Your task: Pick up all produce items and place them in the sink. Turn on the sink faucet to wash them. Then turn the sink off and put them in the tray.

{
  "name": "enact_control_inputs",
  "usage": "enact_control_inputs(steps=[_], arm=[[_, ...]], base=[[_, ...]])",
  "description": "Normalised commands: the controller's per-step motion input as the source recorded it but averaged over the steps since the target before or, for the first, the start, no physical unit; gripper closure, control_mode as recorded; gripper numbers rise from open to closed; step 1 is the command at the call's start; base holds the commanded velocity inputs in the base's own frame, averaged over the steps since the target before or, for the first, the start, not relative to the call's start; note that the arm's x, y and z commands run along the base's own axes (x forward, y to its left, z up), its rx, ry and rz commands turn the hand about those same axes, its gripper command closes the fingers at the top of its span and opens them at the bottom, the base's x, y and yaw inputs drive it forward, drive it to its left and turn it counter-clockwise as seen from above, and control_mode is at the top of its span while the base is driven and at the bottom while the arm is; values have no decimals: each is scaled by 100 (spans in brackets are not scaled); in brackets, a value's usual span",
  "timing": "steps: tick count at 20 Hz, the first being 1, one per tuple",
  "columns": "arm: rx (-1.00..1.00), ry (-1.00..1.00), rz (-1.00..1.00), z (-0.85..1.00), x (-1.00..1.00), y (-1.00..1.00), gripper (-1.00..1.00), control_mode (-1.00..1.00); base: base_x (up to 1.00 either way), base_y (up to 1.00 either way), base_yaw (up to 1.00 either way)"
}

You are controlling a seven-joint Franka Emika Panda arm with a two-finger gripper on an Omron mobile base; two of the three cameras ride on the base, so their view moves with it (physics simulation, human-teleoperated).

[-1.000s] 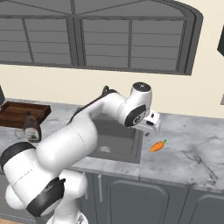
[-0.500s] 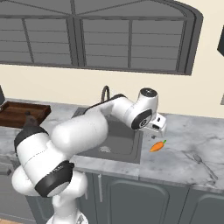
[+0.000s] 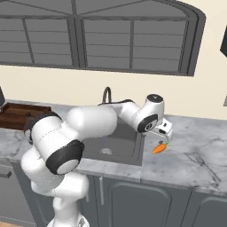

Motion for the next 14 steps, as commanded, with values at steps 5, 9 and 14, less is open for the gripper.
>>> enact_control_inputs(steps=[5,9,14], arm=[[1,8,-3,-28,33,-25,-100,-100],[4,9,-2,-31,34,-25,-100,-100],[4,7,-1,-29,26,-20,-100,-100]], base=[[0,0,0],[0,0,0],[0,0,0]])
